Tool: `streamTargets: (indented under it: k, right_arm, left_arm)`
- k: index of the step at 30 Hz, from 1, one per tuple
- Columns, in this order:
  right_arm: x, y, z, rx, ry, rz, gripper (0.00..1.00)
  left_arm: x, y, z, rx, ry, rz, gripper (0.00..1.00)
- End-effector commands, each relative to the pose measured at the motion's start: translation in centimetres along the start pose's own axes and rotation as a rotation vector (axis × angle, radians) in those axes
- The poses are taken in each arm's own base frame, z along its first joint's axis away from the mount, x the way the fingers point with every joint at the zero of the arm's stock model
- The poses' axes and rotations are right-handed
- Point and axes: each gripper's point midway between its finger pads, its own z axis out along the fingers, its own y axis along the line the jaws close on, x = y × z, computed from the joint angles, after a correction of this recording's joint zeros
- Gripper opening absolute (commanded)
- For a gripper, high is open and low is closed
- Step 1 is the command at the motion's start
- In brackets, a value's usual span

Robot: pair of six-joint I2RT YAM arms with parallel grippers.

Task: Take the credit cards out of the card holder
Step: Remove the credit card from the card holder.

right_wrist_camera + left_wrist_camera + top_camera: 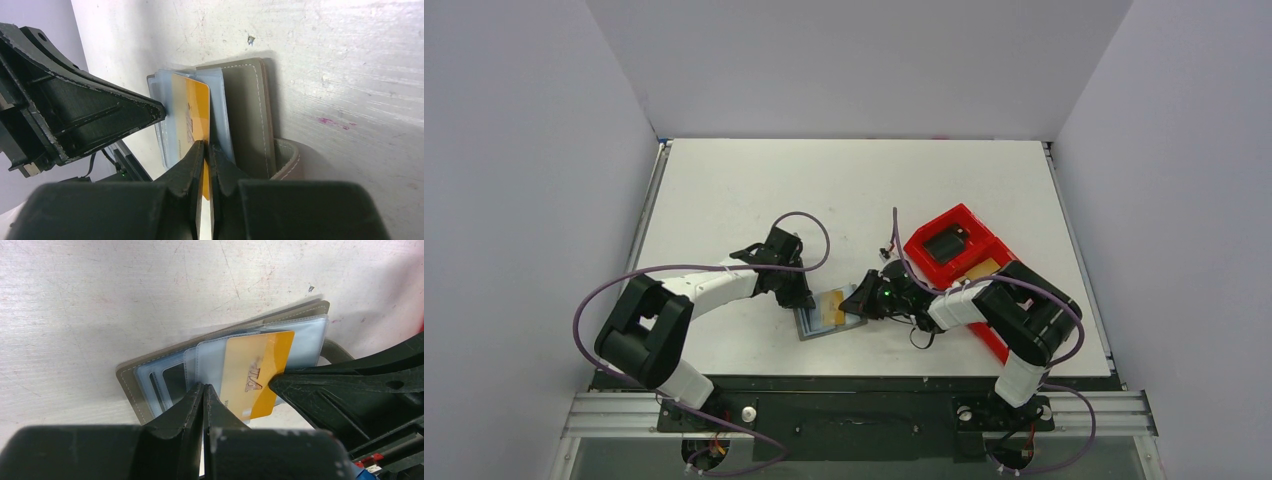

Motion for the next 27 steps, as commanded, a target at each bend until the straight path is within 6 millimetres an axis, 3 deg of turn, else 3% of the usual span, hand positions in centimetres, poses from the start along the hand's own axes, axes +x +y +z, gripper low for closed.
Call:
streamTargets:
  k: [1,5,16,19,24,27]
  right_arm:
    - [-0.6,-0.1,-0.3,0.007,-0.021,-0.034,0.08]
    - [-0.4,0.0,0.2,0.002,-0.002,-0.031,0.19]
    - [0.2,1.2,1.5,-0.036,0.03,-0.019,0.2]
    - [0.1,1.0,1.4,-0.024,0.023,-0.024,0.17]
    - [-0.4,0.3,0.4,0.026,-0.006,-0.047,0.0]
    - [-0.9,-0.4,-0.4,0.071,-0.026,-0.07,0.0]
  left_arm:
    - [0.8,4.0,0.9,-0.155,0.021,0.012,0.0]
    - [0.8,3.9,0.9,-0.151,0.022,0.015,0.0]
    - [0.9,3.8,0.9,-0.144,0.028,0.018,0.0]
    - [1.0,3.9,0.9,-0.147,0.028,0.017,0.0]
    - [1.0,4.1,0.9,-0.153,0.024,0.017,0.0]
    - [0.9,4.2,0.8,-0.157,0.02,0.016,0.0]
